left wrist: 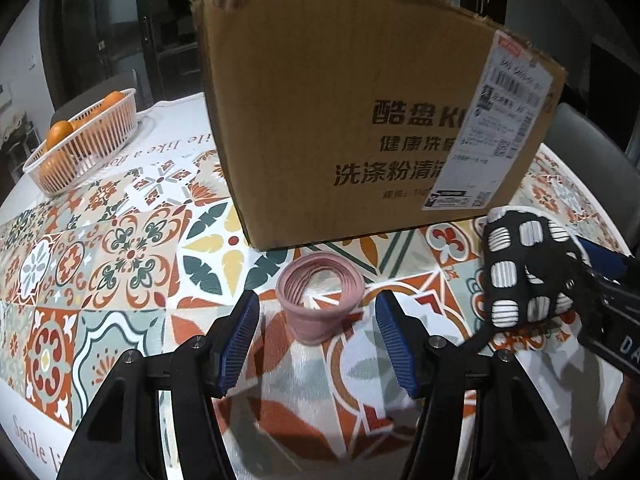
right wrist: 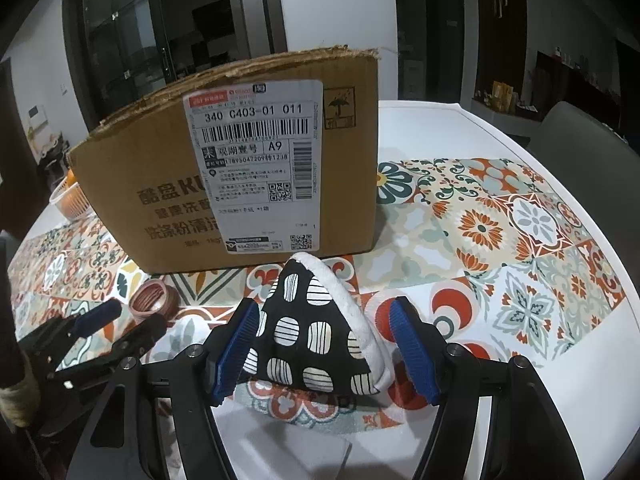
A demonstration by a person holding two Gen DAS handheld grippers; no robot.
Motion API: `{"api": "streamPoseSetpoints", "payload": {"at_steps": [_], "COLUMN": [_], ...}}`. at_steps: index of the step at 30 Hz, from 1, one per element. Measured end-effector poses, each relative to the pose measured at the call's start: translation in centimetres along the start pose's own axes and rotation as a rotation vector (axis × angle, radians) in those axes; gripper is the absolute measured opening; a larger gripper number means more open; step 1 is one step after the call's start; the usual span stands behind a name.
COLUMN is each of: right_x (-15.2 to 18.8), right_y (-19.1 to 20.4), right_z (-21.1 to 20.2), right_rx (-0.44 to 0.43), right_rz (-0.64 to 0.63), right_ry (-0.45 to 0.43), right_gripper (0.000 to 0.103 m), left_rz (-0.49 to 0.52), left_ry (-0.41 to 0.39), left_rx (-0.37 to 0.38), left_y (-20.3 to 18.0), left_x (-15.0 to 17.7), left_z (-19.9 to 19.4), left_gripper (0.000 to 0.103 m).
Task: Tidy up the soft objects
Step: 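Grasp the pink hair tie with the left tool while the right tool grasps the dotted pouch, then lift the hair tie and dotted pouch with both tools over the box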
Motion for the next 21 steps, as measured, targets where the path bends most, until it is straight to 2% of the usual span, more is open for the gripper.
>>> {"api": "streamPoseSetpoints", "payload": {"at_steps": [2,5,13,15,18,21], "right_x": [0.0,0.1,0.2,0.2,0.1,0.1], "right_y": [0.0,0.0,0.3,0.5,0.6,0.6], "right_z": [0.5,0.9,0.5,0.2,-0.1,-0.6], "right_rx": [-0.005,-0.011,-0.034,-0.041,-0.06,-0.076], "right_rz": [0.003,0.004,-0.013,-0.021,-0.022,-0.018], "right_ry": [0.015,0.029,0.016,0.011,0.001,-0.007], "right_gripper": [0.067,0.055,0.033,0.027,0.019,0.016], "left_rz": [0.002,0.007,0.037,0.039,0.036,0.03], "left_ry": [0.004,0.018,0.023,0.024,0.016,-0.004], "left_rx": [-0.003,-0.008,-0.01,0.001,0.022,0.03], "left_y": [-0.1,-0.1,-0.6,-0.8,-1.2,-1.4], "left_x": [-0.2,-0.4,-0.6,-0.5,-0.3,-0.4], "left_z": [0.5,1.1,1.4,1.3,0.7,-0.4], "left_gripper": [0.059,0.058,0.016,0.01,0.01,0.009]}}
Point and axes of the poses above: each gripper's, at about its wrist camera, not at the fingertips, and z roughly the way its jaws point, y to its left, x to its underside, the point moved 3 cm from there along z, roughly the way its jaws point, and after that the axes turned 5 degrees about y, right-handed, at the moved point
